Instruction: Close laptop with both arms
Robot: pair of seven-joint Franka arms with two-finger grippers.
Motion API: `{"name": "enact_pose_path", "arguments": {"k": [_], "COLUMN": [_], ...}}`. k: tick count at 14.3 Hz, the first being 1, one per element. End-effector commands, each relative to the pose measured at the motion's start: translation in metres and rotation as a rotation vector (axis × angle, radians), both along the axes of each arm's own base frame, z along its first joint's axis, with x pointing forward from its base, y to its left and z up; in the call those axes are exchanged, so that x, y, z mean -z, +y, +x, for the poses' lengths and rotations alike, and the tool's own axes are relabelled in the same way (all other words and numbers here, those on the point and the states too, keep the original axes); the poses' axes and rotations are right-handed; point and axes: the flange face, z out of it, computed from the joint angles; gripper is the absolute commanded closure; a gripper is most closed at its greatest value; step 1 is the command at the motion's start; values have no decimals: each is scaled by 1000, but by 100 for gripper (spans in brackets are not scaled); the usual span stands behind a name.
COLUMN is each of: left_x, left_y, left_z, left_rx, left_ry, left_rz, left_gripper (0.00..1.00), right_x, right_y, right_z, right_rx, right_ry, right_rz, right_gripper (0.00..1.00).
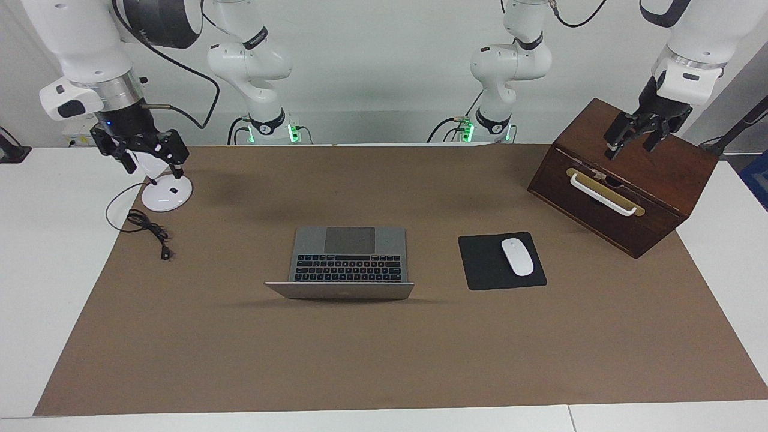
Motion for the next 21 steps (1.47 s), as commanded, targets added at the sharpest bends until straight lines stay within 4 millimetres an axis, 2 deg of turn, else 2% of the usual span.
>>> {"name": "enact_pose_path", "arguments": {"k": [1, 9, 10, 13, 17, 21], "left_x": [1, 1, 2, 7, 7, 10], "left_y": [-4, -14, -24, -29, -27, -31], "left_z": [-1, 2, 2, 2, 1, 0], "left_rx": [-6, 19, 39, 73, 199, 205], "left_ry": [-1, -16, -16, -17, -10, -4], "left_rz": [-4, -1, 2, 15, 26, 23], "left_gripper": [0, 0, 0, 0, 0, 0], "right_x": [1, 6, 11, 5, 12, 12], "right_y": [-3, 1, 1, -2, -5, -8], "right_z": [-1, -9, -10, 3, 27, 32], "right_rx": [-9, -26, -26, -40, -50, -46], "right_ry": [0, 18, 24, -63, -61, -67], "right_rz": [1, 1, 0, -10, -13, -16], "right_gripper": [0, 0, 0, 0, 1, 3]}}
